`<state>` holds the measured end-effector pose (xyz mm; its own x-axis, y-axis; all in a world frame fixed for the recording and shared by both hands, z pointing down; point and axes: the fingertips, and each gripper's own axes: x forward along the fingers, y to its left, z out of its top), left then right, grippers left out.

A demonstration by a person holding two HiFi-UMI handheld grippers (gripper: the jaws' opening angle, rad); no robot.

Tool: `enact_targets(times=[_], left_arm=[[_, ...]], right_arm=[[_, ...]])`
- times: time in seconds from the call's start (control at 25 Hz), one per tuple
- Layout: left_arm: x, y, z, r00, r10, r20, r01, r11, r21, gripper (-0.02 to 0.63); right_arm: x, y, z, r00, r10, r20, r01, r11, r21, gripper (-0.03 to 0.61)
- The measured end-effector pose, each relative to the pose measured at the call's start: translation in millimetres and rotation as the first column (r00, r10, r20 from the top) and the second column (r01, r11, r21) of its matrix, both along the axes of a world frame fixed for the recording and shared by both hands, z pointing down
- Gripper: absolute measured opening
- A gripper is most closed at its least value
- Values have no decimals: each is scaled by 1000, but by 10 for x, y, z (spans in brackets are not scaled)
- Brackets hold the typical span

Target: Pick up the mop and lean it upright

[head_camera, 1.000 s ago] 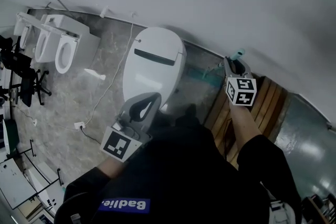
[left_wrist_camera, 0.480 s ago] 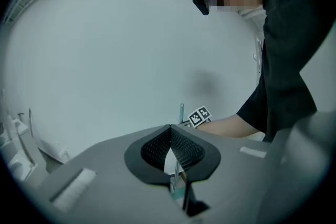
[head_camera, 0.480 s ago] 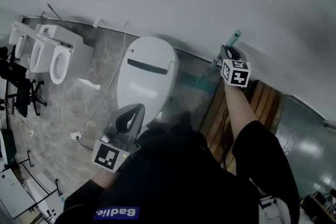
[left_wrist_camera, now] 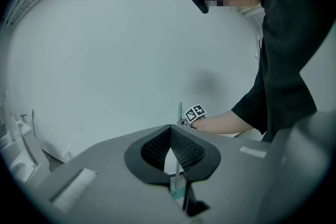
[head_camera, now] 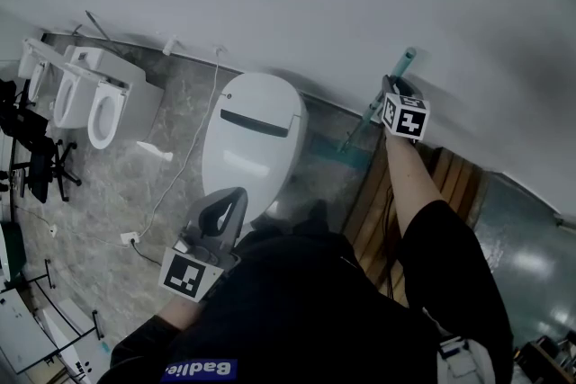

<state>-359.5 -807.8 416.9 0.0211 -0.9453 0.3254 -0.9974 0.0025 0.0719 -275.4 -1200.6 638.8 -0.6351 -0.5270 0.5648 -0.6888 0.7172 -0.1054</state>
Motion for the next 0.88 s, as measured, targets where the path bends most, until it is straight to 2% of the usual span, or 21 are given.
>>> enact_targets(times=[0.48,0.88], left_arm=[[-39,131,-21,999,-46,-1,46,999,7,18],[-152,403,-49,992,-125,-13,125,992,19,18]], right_arm=[[-46,-272,58,998,57,-34,-58,998,-30,107],[-85,-350,74,995,64,-71,-66,997,-25,107]])
